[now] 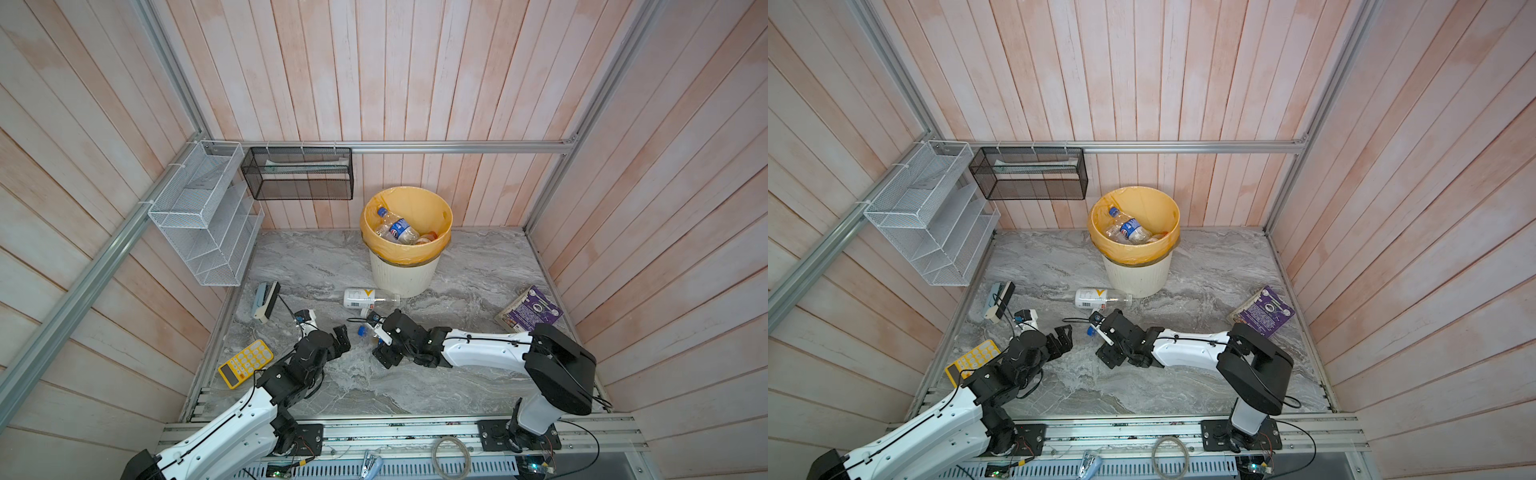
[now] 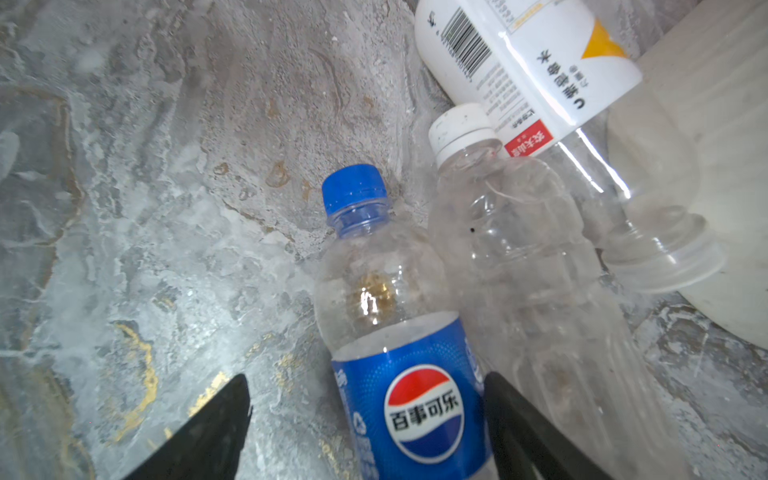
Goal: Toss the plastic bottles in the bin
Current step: 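Move the right gripper to the blue-labelled Pepsi bottle and grasp it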
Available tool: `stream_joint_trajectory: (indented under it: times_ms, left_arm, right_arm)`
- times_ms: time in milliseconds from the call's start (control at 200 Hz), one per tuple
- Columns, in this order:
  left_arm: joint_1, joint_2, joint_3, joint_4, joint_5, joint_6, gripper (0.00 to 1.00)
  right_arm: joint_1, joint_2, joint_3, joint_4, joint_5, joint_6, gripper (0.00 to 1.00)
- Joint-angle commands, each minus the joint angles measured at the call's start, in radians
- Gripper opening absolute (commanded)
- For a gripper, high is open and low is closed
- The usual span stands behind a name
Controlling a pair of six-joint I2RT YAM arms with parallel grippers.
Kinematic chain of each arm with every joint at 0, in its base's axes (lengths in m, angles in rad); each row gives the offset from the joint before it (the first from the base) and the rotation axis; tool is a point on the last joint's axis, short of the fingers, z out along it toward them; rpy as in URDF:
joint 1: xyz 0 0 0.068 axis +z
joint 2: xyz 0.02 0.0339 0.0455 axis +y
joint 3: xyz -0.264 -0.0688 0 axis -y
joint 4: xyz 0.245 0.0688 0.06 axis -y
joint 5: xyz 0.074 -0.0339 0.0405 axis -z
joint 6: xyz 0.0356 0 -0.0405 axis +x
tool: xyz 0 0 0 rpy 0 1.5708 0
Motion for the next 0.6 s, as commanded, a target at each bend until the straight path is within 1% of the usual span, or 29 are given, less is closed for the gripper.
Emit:
stream_joint_trajectory:
  times_ms: [0, 80, 170, 215, 305, 345, 410, 475, 595]
  left_arm:
    - [0.007, -0.015, -0.019, -0.018, 0.005, -0.006, 1.00]
    - [0.009, -0.020, -0.021, -0.025, 0.005, -0.008, 1.00]
    - [0.010, -0.024, -0.022, -0.029, 0.005, -0.010, 1.00]
    - [0.010, -0.028, -0.022, -0.033, 0.005, -0.011, 1.00]
    - [0.011, -0.032, -0.023, -0.032, 0.004, -0.012, 1.00]
    - [0.012, -0.033, -0.022, -0.031, 0.003, -0.010, 1.00]
    - [0.012, -0.032, -0.019, -0.031, 0.003, -0.009, 1.00]
    - [0.012, -0.030, -0.015, -0.031, 0.003, -0.005, 1.00]
    - [0.012, -0.028, -0.006, -0.026, 0.008, 0.003, 1.00]
  right_arm:
    - [0.007, 0.041, 0.038, -0.065, 0.011, -0.016, 0.84]
    - [0.012, 0.063, 0.046, -0.066, -0.003, -0.011, 0.83]
    - [0.018, 0.081, 0.053, -0.074, -0.009, -0.009, 0.77]
    - [0.017, 0.085, 0.053, -0.077, -0.007, -0.006, 0.72]
    - [0.019, 0.075, 0.049, -0.076, 0.003, 0.006, 0.59]
    - [0.018, 0.060, 0.042, -0.068, 0.005, 0.014, 0.57]
    - [0.018, 0.012, 0.017, -0.049, 0.009, 0.032, 0.56]
    - [0.019, -0.058, -0.020, -0.027, 0.024, 0.063, 0.52]
    - [0.019, -0.256, -0.135, 0.031, 0.058, 0.123, 0.52]
